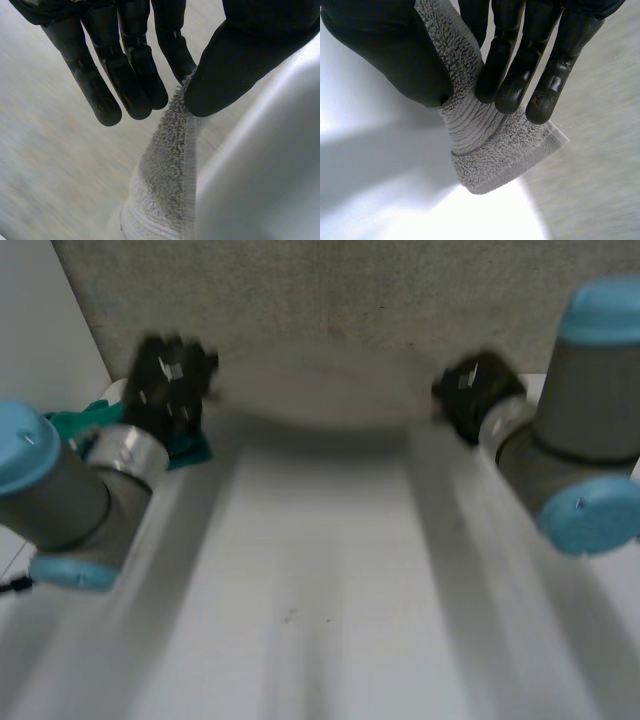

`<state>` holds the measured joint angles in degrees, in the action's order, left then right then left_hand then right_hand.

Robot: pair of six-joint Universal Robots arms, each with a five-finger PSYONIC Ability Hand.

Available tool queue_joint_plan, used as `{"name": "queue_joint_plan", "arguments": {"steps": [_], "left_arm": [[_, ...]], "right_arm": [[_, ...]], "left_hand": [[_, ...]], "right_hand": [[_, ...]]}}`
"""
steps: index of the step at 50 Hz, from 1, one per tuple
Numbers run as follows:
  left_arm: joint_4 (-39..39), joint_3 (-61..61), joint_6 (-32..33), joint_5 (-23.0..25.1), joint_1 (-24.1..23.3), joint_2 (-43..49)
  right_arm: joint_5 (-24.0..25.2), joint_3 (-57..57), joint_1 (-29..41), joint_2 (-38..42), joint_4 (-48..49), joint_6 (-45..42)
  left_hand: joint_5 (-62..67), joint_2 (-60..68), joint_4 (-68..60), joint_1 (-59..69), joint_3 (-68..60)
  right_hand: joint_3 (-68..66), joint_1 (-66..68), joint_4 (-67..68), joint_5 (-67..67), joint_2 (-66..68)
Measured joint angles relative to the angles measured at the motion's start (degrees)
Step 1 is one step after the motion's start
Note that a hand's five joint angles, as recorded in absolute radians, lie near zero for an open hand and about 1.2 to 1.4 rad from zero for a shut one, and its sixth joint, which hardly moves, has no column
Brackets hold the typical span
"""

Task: Fold the laundry.

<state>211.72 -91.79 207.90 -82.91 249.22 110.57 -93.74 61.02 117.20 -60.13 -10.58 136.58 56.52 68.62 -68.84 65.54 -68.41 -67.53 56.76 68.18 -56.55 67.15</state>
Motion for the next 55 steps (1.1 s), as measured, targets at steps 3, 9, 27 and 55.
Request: {"name": "queue_joint_plan", "arguments": {"steps": [3,9,27,55], "left_arm": [[-2.94,-2.93,1.43,0.0,-0.37,3.75],[-7.92,-4.62,5.48,-0.1,-1.07,10.44],[-13.81,-10.08,5.09,0.51,1.51,-1.88],[-18.69,-9.93,2.07,18.01,19.48,4.12]], "right_arm": [[0.45,7.42,0.09,2.42,0.12,0.63],[1.67,13.89,-0.3,6.03,2.15,3.66],[9.2,28.83,-5.11,-7.04,4.65,7.13],[13.24,32.7,-14.26,-7.58,10.81,6.38]], "left_hand": [[0.0,0.0,0.0,0.0,0.0],[0.0,0.0,0.0,0.0,0.0],[-40.43,-42.28,42.59,-39.84,41.56],[-42.73,-44.99,45.35,-41.84,44.64]], "right_hand": [[0.0,0.0,0.0,0.0,0.0],[0.0,0.0,0.0,0.0,0.0],[0.0,0.0,0.0,0.0,0.0],[0.0,0.0,0.01,0.0,0.0]]}}
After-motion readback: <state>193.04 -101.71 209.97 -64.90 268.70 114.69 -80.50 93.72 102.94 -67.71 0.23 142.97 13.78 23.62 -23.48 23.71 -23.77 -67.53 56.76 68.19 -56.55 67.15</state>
